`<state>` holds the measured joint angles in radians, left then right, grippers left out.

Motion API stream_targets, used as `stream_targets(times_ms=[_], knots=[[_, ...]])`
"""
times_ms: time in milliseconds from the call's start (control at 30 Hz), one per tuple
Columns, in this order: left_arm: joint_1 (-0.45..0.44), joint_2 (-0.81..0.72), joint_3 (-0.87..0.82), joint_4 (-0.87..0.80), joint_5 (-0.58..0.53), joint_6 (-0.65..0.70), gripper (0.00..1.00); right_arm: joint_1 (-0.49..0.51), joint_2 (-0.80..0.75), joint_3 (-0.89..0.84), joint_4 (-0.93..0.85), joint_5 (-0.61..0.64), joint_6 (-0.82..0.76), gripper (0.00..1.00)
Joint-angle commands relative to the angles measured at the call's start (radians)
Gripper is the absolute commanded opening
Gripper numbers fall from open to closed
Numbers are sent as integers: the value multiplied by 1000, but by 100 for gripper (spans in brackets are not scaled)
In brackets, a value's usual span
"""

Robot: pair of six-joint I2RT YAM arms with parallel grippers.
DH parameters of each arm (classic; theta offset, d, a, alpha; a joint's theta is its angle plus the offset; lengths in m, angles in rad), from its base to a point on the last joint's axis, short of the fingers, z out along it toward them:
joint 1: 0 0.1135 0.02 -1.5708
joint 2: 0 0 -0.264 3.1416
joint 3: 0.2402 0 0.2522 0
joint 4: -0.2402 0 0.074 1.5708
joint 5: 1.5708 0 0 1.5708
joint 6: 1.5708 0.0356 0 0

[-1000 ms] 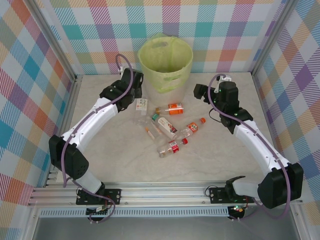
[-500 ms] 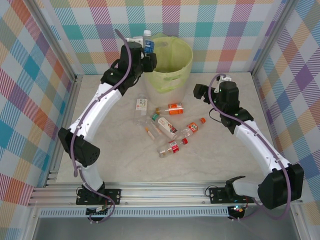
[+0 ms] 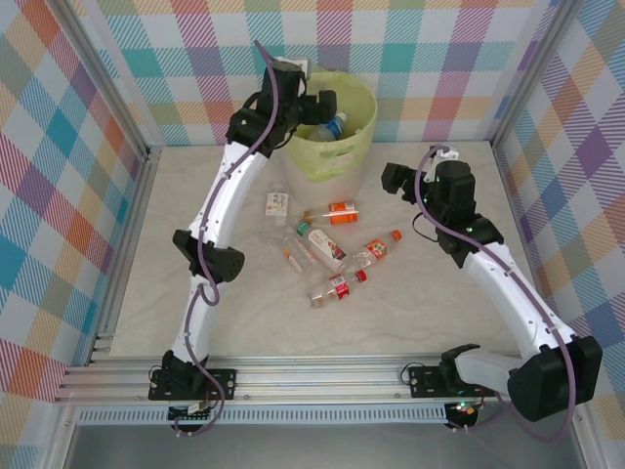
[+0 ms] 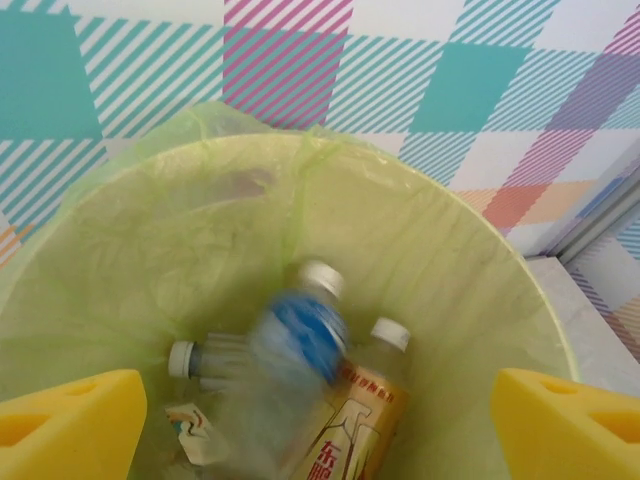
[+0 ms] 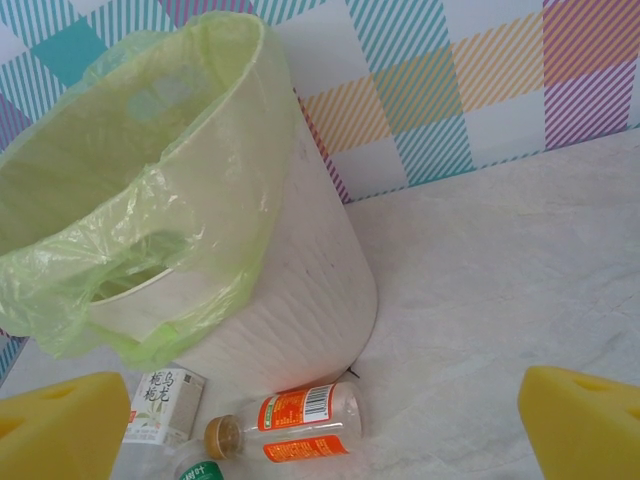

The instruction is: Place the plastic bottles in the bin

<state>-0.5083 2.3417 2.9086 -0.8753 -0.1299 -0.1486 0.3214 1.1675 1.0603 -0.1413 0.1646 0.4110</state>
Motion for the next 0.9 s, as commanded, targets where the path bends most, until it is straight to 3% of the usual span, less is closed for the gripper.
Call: stream_targets(times_ms=[0, 133, 467, 667, 867], knots=[[2, -34, 9, -47, 36, 4, 92, 5, -16, 6, 0, 3, 4, 100], [2, -104, -125, 2, 33, 3, 100, 5, -11, 3, 7, 8, -5, 100], [-7, -448, -696, 251, 60, -20, 100, 5, 11, -50, 91, -52, 2, 100], [-15, -736, -1147, 581, 52, -62, 100, 5, 44, -62, 119, -135, -19, 100], [-15, -904, -1401, 813, 29, -109, 100, 5, 85, -51, 41, -159, 15, 100]])
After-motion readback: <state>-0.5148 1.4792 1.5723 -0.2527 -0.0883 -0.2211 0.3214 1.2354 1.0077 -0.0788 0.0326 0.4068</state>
